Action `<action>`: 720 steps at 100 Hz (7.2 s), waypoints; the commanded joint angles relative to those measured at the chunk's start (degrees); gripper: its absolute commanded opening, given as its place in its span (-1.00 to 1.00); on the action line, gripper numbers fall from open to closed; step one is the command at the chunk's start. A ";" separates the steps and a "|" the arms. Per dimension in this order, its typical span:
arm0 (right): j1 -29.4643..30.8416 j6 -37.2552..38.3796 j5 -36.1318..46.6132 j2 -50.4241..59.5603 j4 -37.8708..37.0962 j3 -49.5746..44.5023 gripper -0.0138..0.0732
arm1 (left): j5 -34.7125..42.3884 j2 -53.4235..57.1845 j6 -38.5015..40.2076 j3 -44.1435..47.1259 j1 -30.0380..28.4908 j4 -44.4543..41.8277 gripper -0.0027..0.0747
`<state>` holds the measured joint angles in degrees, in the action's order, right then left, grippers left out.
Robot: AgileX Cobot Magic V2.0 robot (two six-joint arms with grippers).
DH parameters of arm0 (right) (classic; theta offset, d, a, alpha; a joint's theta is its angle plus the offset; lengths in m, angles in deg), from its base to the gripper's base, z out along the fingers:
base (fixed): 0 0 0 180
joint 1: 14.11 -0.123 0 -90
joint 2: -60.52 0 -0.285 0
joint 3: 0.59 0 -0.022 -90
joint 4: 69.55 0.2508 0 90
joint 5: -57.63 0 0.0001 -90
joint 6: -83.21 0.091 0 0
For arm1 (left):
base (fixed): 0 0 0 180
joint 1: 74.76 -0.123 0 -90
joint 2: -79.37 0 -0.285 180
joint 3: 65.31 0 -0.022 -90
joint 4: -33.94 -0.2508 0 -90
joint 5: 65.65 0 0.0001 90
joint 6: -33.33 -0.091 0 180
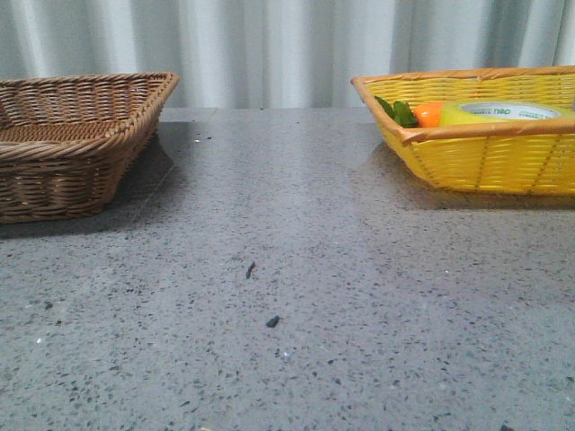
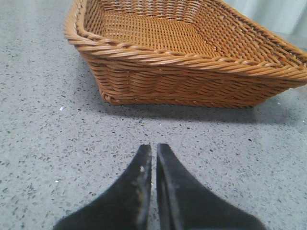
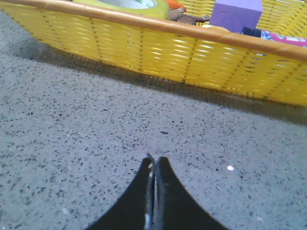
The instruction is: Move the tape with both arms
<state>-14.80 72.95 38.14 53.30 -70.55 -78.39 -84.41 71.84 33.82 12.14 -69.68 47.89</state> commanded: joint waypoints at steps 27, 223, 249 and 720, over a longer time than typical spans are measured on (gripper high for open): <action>0.42 0.04 -0.17 0.99 -0.56 -1.23 -0.83 | 3.43 1.65 0.45 0.48 -0.12 0.61 -0.98; 0.42 0.04 22.49 0.99 33.74 -1.23 -0.83 | 13.26 1.65 -0.13 0.48 -0.12 28.55 -0.98; 0.42 0.04 22.96 0.99 43.62 -0.58 -0.83 | 15.45 1.65 -0.13 0.12 -0.12 28.55 -0.98; -26.56 1.53 -43.88 -52.56 12.55 82.29 -0.82 | -29.07 -87.22 -10.09 -91.36 21.54 10.63 0.25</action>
<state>-41.45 74.89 -10.30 -2.62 -57.83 5.06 -112.30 -12.06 23.21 -72.13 -48.62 55.19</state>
